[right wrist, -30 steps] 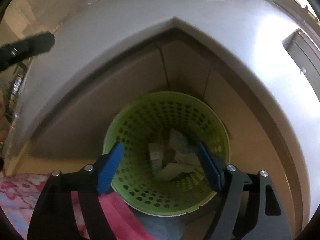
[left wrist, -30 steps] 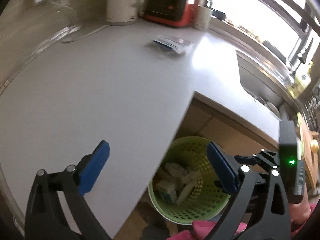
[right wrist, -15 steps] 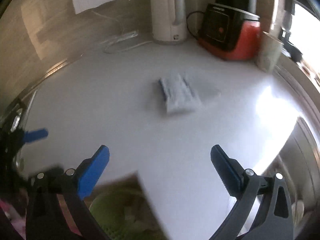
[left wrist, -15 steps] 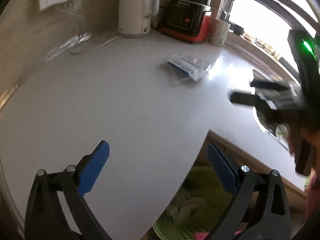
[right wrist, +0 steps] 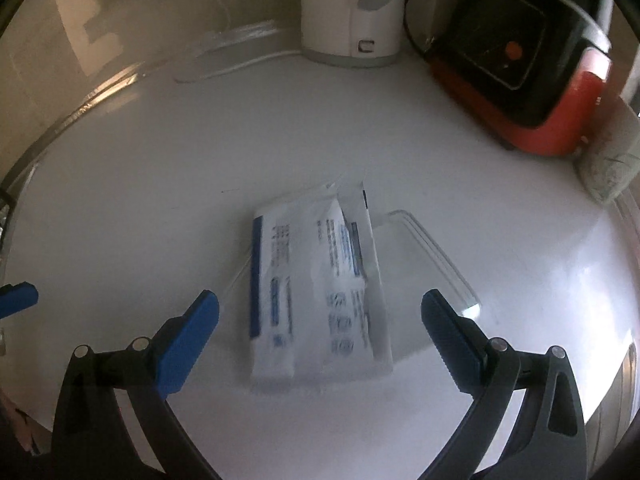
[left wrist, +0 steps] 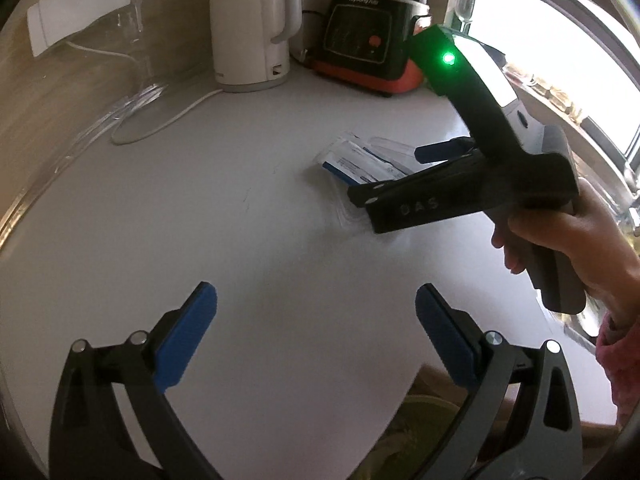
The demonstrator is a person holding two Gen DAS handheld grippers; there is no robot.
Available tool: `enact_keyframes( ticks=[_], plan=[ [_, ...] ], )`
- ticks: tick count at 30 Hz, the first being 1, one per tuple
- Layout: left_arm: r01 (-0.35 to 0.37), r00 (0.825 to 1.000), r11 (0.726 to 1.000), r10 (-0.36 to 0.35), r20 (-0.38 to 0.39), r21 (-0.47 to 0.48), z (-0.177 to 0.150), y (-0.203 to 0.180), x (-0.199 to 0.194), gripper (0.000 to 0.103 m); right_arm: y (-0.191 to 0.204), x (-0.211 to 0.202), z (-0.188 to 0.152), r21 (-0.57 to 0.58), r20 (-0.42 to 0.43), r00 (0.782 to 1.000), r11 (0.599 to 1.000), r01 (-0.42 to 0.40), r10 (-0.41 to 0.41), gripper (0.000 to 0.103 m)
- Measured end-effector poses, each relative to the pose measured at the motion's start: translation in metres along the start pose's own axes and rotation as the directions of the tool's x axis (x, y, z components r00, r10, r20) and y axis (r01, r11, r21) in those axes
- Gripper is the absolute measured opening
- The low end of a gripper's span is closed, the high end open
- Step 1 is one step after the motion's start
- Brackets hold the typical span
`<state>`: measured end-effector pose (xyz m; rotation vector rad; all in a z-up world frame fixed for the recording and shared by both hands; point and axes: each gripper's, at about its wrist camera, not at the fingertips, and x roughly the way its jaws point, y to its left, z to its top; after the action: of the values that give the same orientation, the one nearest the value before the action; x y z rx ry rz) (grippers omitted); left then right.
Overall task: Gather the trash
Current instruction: 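Grasp the white plastic packets with the right tool, then grasp the clear plastic lid with the left tool while the right tool holds the packets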
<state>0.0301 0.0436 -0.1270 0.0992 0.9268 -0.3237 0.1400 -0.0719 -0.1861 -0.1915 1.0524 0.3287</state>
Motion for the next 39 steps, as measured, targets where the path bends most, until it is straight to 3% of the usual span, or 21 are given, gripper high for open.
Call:
enact_keyframes(
  ticks=[3,6,8,9,11,15,19,22,25,29,33,36,39],
  plan=[
    [-0.011,1.000,1.000,0.011,-0.006,0.002,0.005,-0.002,0.007,0.095,0.002,0.003,0.003,-0.031,0.008,1.000,0.999,0.012,-0.012,0.098],
    [-0.023,1.000,1.000,0.023,-0.007,0.007,0.007,-0.006,0.010,0.095,0.000,0.001,0.006,-0.035,0.024,1.000,0.999,0.001,-0.001,0.081],
    [-0.025,1.000,1.000,0.025,-0.009,0.007,0.008,-0.005,0.013,0.095,-0.003,-0.001,0.008,-0.028,0.026,1.000,1.000,0.000,0.000,0.063],
    [-0.024,1.000,1.000,0.024,-0.011,0.006,0.010,-0.005,0.015,0.095,-0.004,-0.002,0.009,-0.030,0.023,1.000,1.000,-0.001,0.001,0.060],
    [-0.025,1.000,1.000,0.025,-0.012,0.004,0.011,-0.004,0.016,0.095,-0.006,-0.005,0.007,-0.033,0.025,1.000,0.999,-0.004,0.005,0.043],
    [-0.024,1.000,1.000,0.024,-0.011,-0.008,0.012,-0.003,0.015,0.095,-0.017,-0.008,0.006,0.002,0.034,0.999,0.999,-0.040,0.040,0.024],
    [-0.009,1.000,1.000,0.009,-0.006,0.015,0.016,-0.006,0.017,0.095,-0.039,-0.024,-0.003,0.108,0.092,0.986,0.983,-0.147,0.138,0.022],
    [0.024,0.999,0.995,-0.026,0.020,0.093,0.026,-0.014,0.022,0.095,-0.063,-0.042,-0.016,0.204,0.154,0.969,0.953,-0.224,0.194,0.022],
    [0.048,0.998,0.964,-0.057,0.027,0.261,0.038,-0.029,0.037,0.095,-0.084,-0.059,-0.036,0.272,0.198,0.955,0.923,-0.272,0.223,0.022],
    [0.090,0.995,0.879,-0.096,-0.012,0.468,0.058,-0.043,0.067,0.095,-0.103,-0.076,-0.063,0.321,0.222,0.948,0.901,-0.291,0.227,0.022],
    [0.158,0.987,0.825,-0.151,-0.058,0.543,0.075,-0.046,0.090,0.095,-0.115,-0.088,-0.096,0.374,0.223,0.946,0.875,-0.307,0.237,0.022],
    [0.241,0.970,0.789,-0.207,-0.124,0.565,0.084,-0.047,0.108,0.095,-0.121,-0.096,-0.117,0.400,0.221,0.944,0.860,-0.317,0.245,0.022],
    [0.314,0.949,0.726,-0.251,-0.190,0.611,0.083,-0.052,0.116,0.095,-0.124,-0.097,-0.127,0.420,0.218,0.941,0.846,-0.329,0.258,0.022]
  ],
)
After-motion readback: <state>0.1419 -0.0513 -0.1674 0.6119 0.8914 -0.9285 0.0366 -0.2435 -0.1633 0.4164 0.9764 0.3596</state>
